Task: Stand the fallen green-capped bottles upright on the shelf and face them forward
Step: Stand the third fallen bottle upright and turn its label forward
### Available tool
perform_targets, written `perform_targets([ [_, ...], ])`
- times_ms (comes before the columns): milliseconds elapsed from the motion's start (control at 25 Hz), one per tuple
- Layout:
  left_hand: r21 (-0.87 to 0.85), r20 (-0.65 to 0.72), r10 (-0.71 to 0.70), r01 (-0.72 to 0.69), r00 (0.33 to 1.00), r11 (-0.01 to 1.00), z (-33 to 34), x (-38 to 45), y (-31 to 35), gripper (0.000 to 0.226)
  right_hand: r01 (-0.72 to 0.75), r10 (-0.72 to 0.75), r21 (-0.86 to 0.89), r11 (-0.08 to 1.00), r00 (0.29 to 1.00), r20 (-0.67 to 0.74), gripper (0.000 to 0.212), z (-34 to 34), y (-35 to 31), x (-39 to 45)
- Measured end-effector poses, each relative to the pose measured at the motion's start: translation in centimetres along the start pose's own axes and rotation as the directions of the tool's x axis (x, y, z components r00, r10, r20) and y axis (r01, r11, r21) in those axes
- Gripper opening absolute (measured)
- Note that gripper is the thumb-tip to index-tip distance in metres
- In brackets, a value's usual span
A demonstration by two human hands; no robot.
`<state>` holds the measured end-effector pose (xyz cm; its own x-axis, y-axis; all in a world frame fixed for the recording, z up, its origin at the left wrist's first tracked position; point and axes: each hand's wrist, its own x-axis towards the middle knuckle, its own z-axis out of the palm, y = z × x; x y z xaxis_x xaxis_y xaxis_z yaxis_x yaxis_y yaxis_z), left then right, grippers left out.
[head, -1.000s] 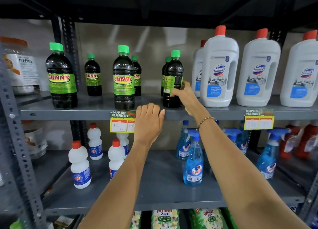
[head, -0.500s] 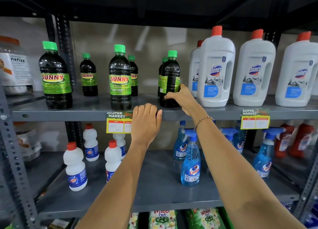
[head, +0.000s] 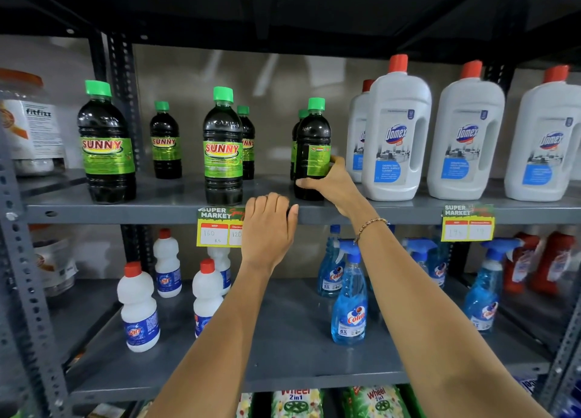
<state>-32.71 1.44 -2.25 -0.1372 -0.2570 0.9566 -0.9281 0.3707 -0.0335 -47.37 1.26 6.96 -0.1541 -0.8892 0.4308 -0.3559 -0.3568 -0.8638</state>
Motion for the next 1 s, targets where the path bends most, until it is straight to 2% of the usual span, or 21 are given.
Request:
perform_targets([
  [80,-0.002,0.006,-0.003,0.003,1.000,1.000,-0.02,0.01,0.01,0.036,0.002,-0.002,-0.014,1.000,1.000,-0.002,0.093,0.20,0.06,0.15],
  [240,-0.006,0.008,-0.006,0.006,1.000,1.000,-0.04,-0.09,0.05,0.038,-0.025,0.025,-0.001,1.000,1.000,0.017,0.085,-0.04,0.06,0.51],
  [440,-0.014,0.023,-0.012,0.012,1.000,1.000,-0.12,0.02,0.05,0.038,0.014,-0.016,-0.122,0.992,1.000,-0.014,0.103,0.45,0.27,0.33],
  [600,0.000,0.022,-0.004,0.004,1.000,1.000,-0.12,-0.08,0.05,0.037,-0.029,0.030,-0.082,0.996,1.000,0.009,0.085,0.27,0.25,0.54],
  [760,-0.009,0.026,-0.009,0.009,1.000,1.000,-0.10,-0.03,0.03,0.035,-0.011,0.008,-0.120,0.993,1.000,-0.021,0.093,0.47,0.48,0.54],
  [920,-0.017,0.018,-0.012,0.013,1.000,1.000,-0.15,-0.04,0.05,0.034,-0.097,0.098,-0.024,0.995,0.994,0.055,0.075,-0.07,0.25,0.82],
  [1000,-0.022,0.015,-0.008,0.008,1.000,1.000,-0.14,-0.07,0.06,0.034,-0.077,0.078,-0.030,0.997,0.996,0.041,0.080,0.06,-0.03,0.43],
])
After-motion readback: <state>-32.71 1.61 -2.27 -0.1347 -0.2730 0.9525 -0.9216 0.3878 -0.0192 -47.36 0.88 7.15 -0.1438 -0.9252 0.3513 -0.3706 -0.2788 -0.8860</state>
